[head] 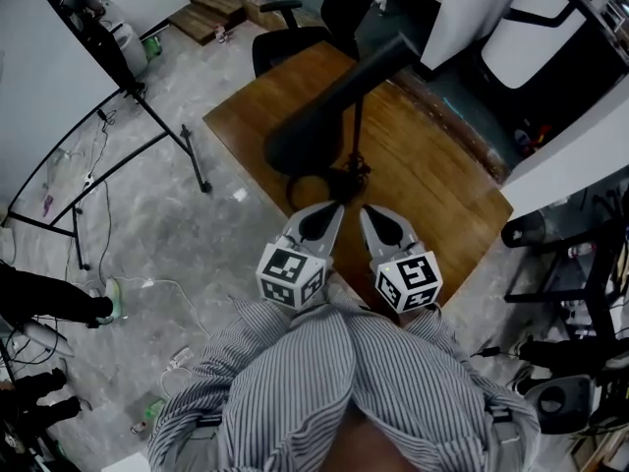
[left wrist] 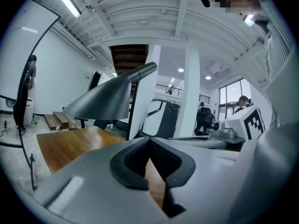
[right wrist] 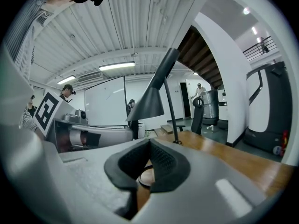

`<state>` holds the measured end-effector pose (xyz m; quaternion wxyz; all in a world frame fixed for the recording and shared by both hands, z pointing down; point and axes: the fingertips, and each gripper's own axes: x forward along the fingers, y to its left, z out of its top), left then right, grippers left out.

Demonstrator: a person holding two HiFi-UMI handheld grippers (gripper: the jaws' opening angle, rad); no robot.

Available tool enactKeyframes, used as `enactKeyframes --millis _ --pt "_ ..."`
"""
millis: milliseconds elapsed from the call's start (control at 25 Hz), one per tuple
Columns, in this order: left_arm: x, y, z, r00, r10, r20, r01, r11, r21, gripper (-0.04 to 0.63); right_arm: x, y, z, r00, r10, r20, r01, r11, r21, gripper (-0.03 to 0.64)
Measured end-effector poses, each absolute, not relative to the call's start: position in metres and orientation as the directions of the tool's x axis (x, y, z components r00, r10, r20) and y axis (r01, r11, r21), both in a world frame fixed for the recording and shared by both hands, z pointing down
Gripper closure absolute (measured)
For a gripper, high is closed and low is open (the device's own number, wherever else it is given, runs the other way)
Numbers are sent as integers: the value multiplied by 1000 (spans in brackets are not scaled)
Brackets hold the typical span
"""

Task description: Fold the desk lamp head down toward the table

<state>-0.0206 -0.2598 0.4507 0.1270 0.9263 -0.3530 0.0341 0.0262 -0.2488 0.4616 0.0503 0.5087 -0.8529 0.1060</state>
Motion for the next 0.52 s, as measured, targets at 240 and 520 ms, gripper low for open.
enactKeyframes --millis 240,520 --pt "-16 -258 451 763 -628 153 -646 -731 221 592 32 -248 458 -465 -864 195 -885 447 -131 617" --pt "-14 -255 454 768 -620 160 -639 -733 233 592 37 -246 464 -455 -866 208 -890 432 -148 617"
